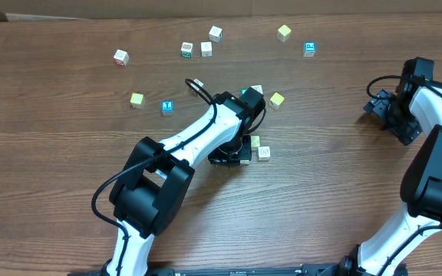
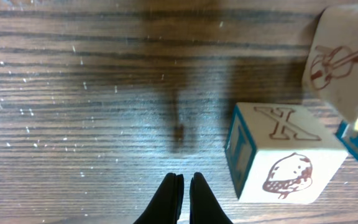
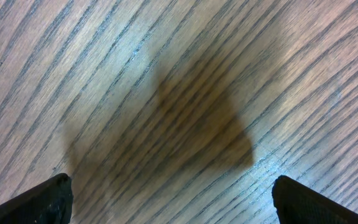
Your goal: Form a circle
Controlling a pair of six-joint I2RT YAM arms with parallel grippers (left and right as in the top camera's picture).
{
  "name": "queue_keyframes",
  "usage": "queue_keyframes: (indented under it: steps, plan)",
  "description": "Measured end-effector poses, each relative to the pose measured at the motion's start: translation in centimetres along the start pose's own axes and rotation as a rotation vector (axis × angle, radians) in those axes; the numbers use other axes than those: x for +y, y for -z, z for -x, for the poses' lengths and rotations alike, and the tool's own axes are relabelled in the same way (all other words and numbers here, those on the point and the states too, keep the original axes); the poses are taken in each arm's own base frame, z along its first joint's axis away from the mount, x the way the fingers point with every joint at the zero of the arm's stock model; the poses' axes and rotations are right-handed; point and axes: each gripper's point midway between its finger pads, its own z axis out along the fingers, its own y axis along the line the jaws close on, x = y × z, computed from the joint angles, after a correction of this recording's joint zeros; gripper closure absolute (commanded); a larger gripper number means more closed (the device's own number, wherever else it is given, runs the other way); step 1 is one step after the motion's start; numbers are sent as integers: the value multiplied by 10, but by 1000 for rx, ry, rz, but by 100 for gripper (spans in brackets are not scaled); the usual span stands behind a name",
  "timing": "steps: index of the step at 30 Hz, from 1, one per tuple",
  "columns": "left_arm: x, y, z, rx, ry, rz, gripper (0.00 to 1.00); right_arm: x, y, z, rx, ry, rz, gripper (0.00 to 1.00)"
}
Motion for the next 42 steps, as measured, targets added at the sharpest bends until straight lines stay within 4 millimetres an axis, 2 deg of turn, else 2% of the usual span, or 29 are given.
queue_keyframes:
  steps: [30, 37, 42]
  plan:
    - [-13, 0, 11, -55, -31, -41, 96, 0, 0, 0, 0, 0, 0, 0]
    - [-6, 0, 3, -20, -28, -15, 96, 0, 0, 0, 0, 0, 0, 0]
    - [4, 0, -11, 36, -30, 26, 96, 0, 0, 0, 0, 0, 0, 0]
